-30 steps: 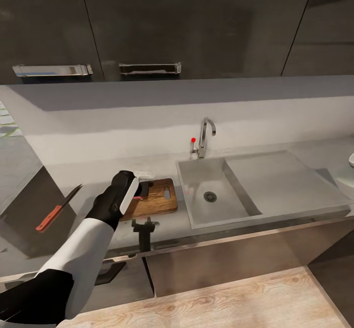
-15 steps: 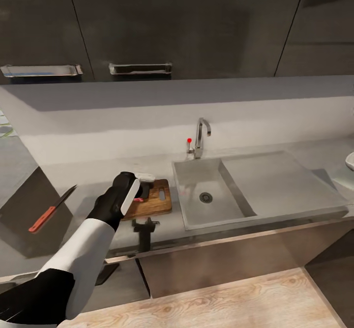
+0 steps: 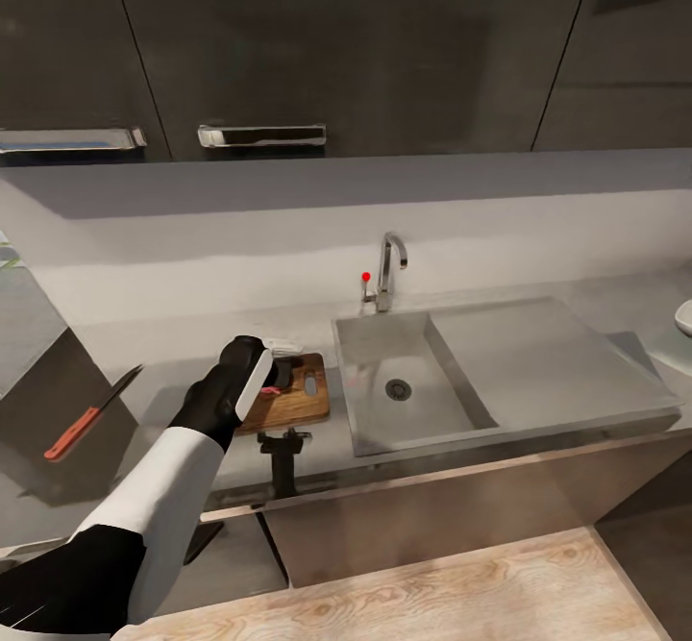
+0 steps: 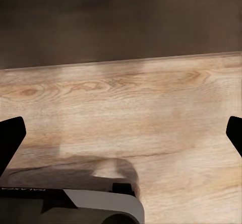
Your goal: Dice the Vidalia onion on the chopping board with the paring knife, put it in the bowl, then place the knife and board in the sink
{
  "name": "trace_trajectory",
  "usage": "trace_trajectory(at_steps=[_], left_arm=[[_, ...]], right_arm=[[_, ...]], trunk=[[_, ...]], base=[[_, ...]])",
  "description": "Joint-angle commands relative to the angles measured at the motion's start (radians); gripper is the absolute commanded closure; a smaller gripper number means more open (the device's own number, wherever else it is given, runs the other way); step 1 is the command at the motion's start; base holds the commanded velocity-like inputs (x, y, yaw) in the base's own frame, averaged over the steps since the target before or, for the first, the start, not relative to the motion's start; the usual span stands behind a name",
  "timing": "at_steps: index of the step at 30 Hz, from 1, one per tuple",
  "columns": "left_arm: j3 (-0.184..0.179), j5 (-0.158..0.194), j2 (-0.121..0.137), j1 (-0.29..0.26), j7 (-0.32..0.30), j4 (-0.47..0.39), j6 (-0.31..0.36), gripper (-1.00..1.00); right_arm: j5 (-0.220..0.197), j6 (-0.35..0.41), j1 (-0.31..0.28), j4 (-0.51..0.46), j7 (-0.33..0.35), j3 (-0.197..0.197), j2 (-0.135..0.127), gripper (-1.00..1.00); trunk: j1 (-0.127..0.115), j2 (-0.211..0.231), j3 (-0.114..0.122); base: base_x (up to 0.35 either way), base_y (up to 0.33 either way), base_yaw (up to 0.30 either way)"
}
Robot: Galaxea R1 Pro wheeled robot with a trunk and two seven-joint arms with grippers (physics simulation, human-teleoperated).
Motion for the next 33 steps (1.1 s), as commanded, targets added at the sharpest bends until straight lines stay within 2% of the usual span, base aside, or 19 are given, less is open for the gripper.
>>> trace_trajectory(at_steps=[1, 17, 33], left_arm=[[-0.002, 0.009, 0.000, -0.001, 0.010, -0.001, 0.003, 1.00], [-0.001, 0.008, 0.002, -0.001, 0.011, 0.005, 0.003, 1.00], [-0.001, 0.008, 0.002, -0.001, 0.011, 0.004, 0.003, 1.00]], right_arm=[[0.011, -0.003, -0.001, 0.000, -0.001, -0.008, 0.001, -1.00], [0.011, -0.004, -0.001, 0.019, -0.001, -0.008, 0.000, -1.00], [0.011, -0.004, -0.001, 0.020, -0.001, -0.008, 0.000, -1.00]], trunk=[[0.001, -0.002, -0.002], [0.001, -0.002, -0.003], [0.001, -0.002, -0.023]], base=[[0.000, 0.000, 0.000], [-0.061, 0.028, 0.000], [-0.001, 0.001, 0.000]])
